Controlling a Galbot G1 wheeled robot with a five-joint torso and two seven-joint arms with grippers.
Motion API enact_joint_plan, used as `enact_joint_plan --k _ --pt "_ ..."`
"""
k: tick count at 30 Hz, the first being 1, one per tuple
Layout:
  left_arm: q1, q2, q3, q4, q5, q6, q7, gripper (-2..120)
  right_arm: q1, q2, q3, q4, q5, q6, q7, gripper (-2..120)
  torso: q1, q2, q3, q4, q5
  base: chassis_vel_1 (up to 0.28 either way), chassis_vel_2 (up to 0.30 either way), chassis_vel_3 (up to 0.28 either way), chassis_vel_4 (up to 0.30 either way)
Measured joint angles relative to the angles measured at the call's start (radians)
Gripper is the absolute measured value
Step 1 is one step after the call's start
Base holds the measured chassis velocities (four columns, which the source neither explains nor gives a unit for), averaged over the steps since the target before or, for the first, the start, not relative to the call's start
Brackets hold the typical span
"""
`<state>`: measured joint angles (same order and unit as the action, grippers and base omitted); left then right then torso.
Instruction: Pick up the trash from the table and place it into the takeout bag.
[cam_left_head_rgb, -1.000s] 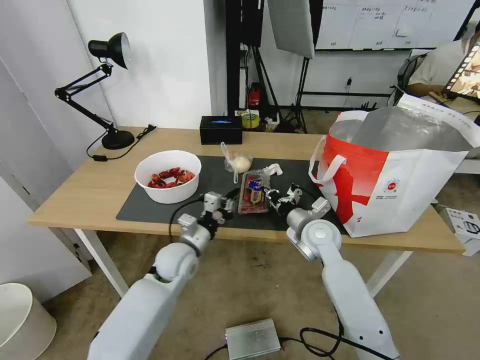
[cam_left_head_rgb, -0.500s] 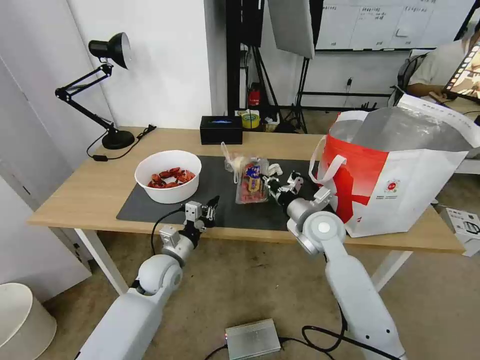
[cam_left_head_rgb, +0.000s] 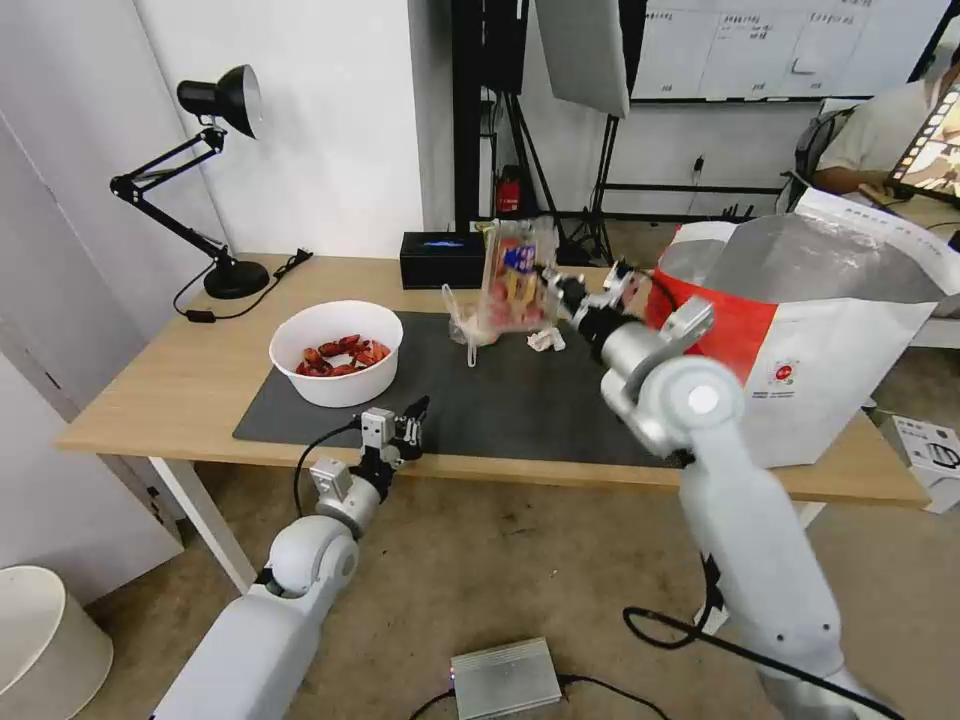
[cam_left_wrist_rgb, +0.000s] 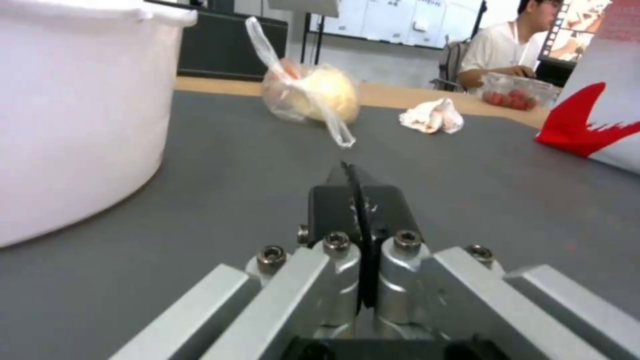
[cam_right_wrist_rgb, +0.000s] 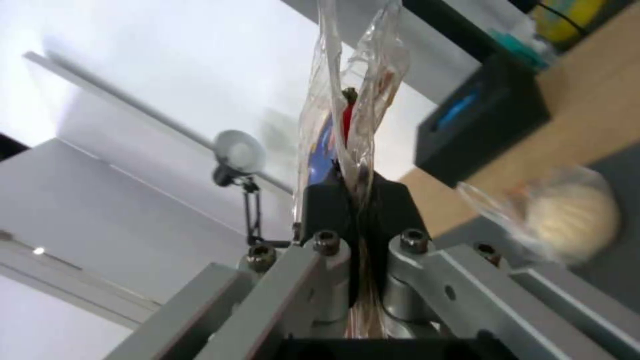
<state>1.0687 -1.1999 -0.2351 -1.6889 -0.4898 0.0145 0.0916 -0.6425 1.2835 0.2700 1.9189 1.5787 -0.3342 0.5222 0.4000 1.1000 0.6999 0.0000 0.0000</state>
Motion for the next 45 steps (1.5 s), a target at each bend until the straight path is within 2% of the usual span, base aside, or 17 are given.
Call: enact_joint_plan --k 10,13,15,23,27,35,38,45 --pt "0.016 0.001 -0.021 -0.001 0.002 -0.002 0.000 0 0.042 -0.053 0.011 0.061 0.052 0.010 0.057 1 0.000 0.000 0.000 0.0001 0.0001 0.000 0.000 0.000 0.000" --pt "0.023 -0.004 -0.023 0.002 0.011 -0.004 0.000 0 0.042 -0.124 0.055 0.105 0.122 0.018 0.088 1 0.000 0.000 0.000 0.0001 0.0001 0.000 0.000 0.000 0.000" --pt "0.023 -0.007 -0.021 0.005 0.014 -0.005 0.000 0 0.035 -0.144 0.069 0.117 0.137 0.020 0.090 1 0.000 0.000 0.000 0.0000 0.0003 0.000 0.000 0.000 0.000" --pt "0.020 -0.022 0.003 0.020 0.026 -0.009 -0.001 0 -0.076 -0.302 0.231 0.220 0.240 0.029 0.094 1 0.000 0.000 0.000 -0.0004 0.0004 0.000 0.000 0.000 0.000" --pt "0.025 -0.023 0.007 0.022 0.032 -0.013 -0.001 0 -0.129 -0.353 0.301 0.255 0.274 0.035 0.091 1 0.000 0.000 0.000 -0.0002 0.0003 0.000 0.000 0.000 0.000" --pt "0.033 -0.024 0.014 0.021 0.040 -0.020 -0.001 0 -0.210 -0.427 0.433 0.284 0.334 0.042 0.085 1 0.000 0.000 0.000 0.0000 0.0004 0.000 0.000 0.000 0.000" --pt "0.043 -0.026 0.018 0.015 0.041 -0.020 -0.001 0 -0.263 -0.462 0.534 0.273 0.360 0.046 0.083 1 0.000 0.000 0.000 0.0000 0.0001 0.000 0.000 0.000 0.000" --pt "0.059 -0.025 0.022 -0.004 0.042 -0.018 0.000 0 -0.329 -0.484 0.633 0.258 0.375 0.053 0.090 1 0.000 0.000 0.000 -0.0001 0.0001 0.000 0.000 0.000 0.000"
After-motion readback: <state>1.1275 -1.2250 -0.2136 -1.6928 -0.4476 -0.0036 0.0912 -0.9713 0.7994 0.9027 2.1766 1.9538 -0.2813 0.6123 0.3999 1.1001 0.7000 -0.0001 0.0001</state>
